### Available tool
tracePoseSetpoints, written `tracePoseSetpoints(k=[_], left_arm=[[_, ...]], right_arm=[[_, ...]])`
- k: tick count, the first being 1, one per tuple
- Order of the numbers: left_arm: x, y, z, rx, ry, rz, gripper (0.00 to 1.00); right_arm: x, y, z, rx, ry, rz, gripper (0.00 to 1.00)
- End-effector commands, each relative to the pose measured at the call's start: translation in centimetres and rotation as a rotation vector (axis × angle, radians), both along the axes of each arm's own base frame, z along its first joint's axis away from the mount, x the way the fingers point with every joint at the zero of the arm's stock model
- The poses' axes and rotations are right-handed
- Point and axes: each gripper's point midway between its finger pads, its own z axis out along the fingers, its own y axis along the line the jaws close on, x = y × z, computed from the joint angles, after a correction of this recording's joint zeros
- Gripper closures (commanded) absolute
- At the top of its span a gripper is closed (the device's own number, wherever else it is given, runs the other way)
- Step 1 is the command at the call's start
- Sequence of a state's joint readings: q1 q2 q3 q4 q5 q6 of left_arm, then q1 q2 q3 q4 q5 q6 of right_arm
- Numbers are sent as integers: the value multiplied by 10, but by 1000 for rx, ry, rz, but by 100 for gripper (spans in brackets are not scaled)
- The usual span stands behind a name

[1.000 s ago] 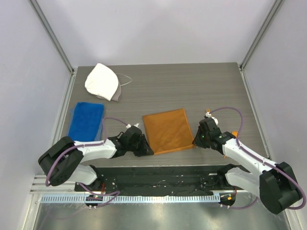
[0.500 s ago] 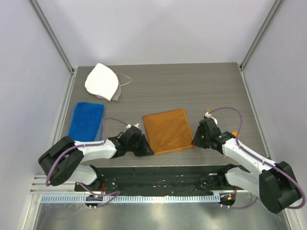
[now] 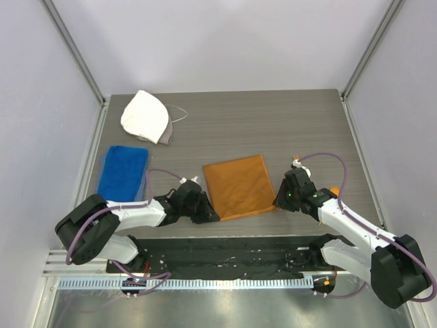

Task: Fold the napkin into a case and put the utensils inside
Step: Pick up the top corner of the square-folded napkin from the center of the board, then fold the top corner of the square-folded napkin at the center of the board.

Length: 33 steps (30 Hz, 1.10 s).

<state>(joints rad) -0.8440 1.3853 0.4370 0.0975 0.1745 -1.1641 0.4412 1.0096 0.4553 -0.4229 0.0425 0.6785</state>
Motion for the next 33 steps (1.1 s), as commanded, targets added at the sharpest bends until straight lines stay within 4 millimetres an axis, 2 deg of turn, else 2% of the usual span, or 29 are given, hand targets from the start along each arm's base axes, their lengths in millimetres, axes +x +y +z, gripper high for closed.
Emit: tracePoseSetpoints(k=[1, 20, 25, 29, 33], left_arm=[[-40, 59, -58, 274, 146, -6, 78], [-41, 58, -58, 264, 146, -7, 79], [-41, 58, -57, 258, 149, -3, 78], [-42, 59, -56, 253, 146, 7, 78], [-44, 63, -57, 254, 147, 19, 78]], right_arm=[[15, 1, 25, 5, -83, -2, 72], [16, 2, 19, -1, -75, 12, 71], [12, 4, 11, 14, -51, 5, 73], [11, 8, 12, 39, -53, 10, 79], [15, 12, 20, 61, -86, 21, 99]])
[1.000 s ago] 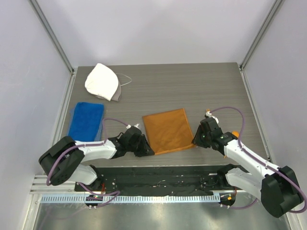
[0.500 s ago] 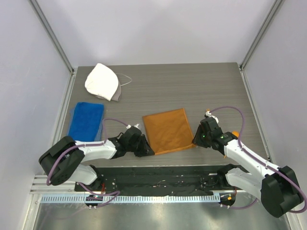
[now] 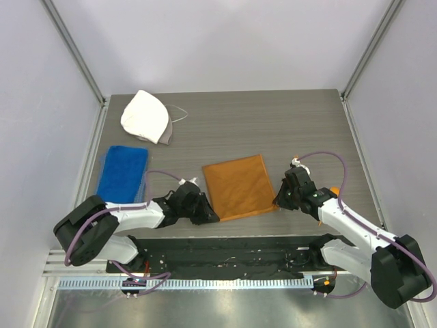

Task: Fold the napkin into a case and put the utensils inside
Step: Fold the top corner of the square-folded napkin at the center of the board.

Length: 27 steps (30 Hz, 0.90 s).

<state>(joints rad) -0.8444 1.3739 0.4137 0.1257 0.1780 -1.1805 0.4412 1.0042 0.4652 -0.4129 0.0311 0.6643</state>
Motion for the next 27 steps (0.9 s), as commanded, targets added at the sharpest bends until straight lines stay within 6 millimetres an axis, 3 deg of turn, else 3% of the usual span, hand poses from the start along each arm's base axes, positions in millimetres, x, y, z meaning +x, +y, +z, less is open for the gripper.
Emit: tracePoseSetpoints(k=[1, 7, 13, 19, 24, 27], left_arm=[[-42, 62, -57, 270, 146, 12, 78], [-39, 59, -50, 246, 120, 23, 75], [-40, 62, -49, 250, 121, 30, 65], [-43, 65, -51, 254, 135, 40, 61], [-38, 65, -36, 241, 99, 59, 66], [-33, 67, -22, 227, 75, 81, 61]], right_arm=[[10, 14, 17, 73, -63, 27, 99], [14, 39, 20, 157, -60, 139, 99], [31, 70, 32, 262, -76, 220, 99], [51, 107, 47, 321, -88, 297, 99], [65, 145, 61, 351, -117, 374, 99], [67, 164, 55, 363, -87, 407, 99]])
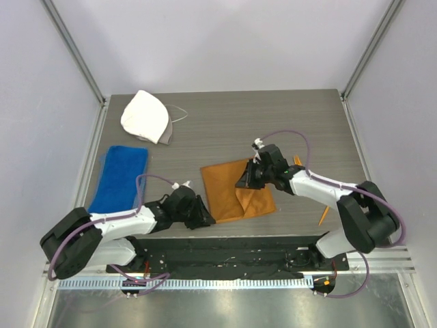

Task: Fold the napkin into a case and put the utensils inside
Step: Fold the top corner of the square-folded napkin at the center of the board.

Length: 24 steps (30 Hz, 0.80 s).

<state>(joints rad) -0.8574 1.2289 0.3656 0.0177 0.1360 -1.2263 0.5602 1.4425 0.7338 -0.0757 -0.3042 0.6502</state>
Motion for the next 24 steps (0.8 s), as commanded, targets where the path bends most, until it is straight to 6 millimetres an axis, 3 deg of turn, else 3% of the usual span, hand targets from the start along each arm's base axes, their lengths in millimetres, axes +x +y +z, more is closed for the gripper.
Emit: tracePoseSetpoints(k=[1, 2, 5, 9, 16, 24], left_arm=[[-20, 48, -24, 195, 64, 34, 60], [-15, 45, -16, 177, 46, 34, 60], [-4, 46, 4, 192, -22, 40, 59], [12, 46, 8, 201, -59, 73, 61], [26, 15, 21, 137, -62, 24, 71], [35, 26, 42, 111, -143, 97, 73]], right_arm=[[18, 41, 26, 98, -72, 70, 99], [20, 46, 19, 101, -51, 75, 99], [25, 66, 23, 125, -57, 108, 99], [34, 82, 25, 145, -59, 109, 99], [43, 93, 19, 151, -50, 111, 99], [55, 99, 10, 140, -55, 90, 99]])
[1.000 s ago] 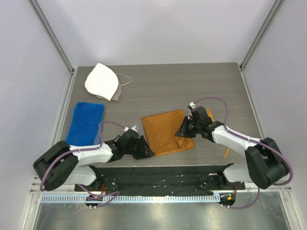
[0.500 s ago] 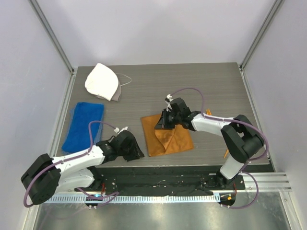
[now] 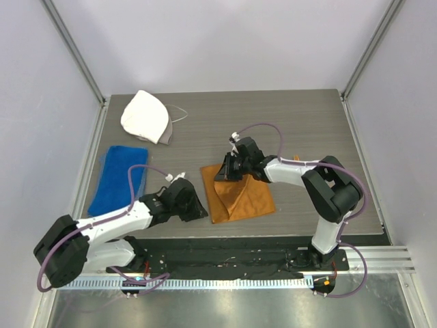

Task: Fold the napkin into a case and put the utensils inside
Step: Fold the top corner of the square-folded napkin at the center of the board.

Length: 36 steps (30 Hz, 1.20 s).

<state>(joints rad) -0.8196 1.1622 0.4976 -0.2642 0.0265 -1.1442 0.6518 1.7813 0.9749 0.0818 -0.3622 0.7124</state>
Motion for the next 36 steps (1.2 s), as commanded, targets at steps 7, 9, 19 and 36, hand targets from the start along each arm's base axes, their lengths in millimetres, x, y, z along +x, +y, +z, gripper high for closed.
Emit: tracePoseSetpoints(k=[7, 9, 19, 36], left_arm=[[18, -11, 20, -60, -89, 23, 74], [15, -18, 21, -75, -76, -7, 75], [11, -30, 17, -85, -65, -37, 76], [15, -34, 16, -69, -65, -48, 77]], right_arm=[[34, 23, 19, 49, -63, -31, 99], [38, 24, 19, 53, -61, -37, 99], [42, 26, 12, 53, -43, -50, 99], [58, 34, 8, 75, -32, -78, 99]])
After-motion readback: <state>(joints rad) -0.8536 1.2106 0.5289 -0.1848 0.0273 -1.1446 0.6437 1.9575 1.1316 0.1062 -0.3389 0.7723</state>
